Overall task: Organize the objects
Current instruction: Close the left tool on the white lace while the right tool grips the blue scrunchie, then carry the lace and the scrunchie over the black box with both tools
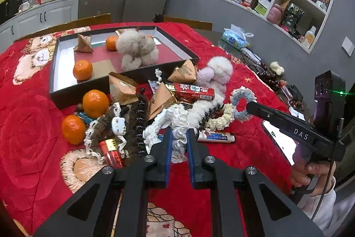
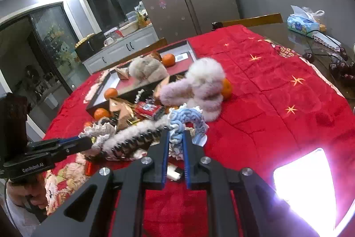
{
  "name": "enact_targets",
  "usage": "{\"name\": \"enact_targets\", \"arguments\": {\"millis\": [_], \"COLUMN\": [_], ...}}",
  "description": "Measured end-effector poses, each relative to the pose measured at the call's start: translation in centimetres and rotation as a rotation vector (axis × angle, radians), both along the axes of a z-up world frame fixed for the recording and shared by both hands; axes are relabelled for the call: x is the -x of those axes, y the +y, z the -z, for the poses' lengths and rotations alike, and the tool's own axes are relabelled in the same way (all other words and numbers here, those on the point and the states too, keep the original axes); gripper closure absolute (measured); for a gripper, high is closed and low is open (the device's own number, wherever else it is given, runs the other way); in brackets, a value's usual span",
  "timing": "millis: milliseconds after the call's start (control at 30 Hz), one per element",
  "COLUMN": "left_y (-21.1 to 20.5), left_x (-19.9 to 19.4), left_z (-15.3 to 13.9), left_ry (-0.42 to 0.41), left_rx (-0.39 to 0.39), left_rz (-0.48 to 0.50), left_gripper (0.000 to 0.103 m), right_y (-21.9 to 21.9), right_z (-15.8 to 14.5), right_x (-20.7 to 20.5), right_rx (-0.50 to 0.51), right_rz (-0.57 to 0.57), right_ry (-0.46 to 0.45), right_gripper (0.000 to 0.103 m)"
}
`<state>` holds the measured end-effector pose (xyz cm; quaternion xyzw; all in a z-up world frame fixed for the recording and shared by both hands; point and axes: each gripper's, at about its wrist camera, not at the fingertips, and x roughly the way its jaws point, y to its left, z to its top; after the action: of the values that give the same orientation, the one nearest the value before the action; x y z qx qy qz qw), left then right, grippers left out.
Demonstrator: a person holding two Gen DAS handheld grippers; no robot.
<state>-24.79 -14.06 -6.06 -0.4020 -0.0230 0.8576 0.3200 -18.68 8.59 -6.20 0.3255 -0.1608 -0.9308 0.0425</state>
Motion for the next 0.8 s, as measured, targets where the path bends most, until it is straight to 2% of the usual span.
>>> {"name": "enact_targets", "arguments": {"millis": [433,800], "left_y": [-2.3,-4.6], "left_x": [-0.5,0.8], "left_z": [-4.4,-10.6], "left_ry": [0.109,0.261], "left_rx": [-0.011,-0.035], "left_rz": [-0.022,-0.08], "left_gripper": [0.092,0.092], "right_y": [-3.0,-8.7], "right_z": [-4.6,-11.6], "right_x": [-0.3,2.3], "right_rx": [-0.048,-0.136], "right_rz": [-0.058,-0.164], "right_ry": [0.092,0.218], "right_gripper": [0.091,0.091]}}
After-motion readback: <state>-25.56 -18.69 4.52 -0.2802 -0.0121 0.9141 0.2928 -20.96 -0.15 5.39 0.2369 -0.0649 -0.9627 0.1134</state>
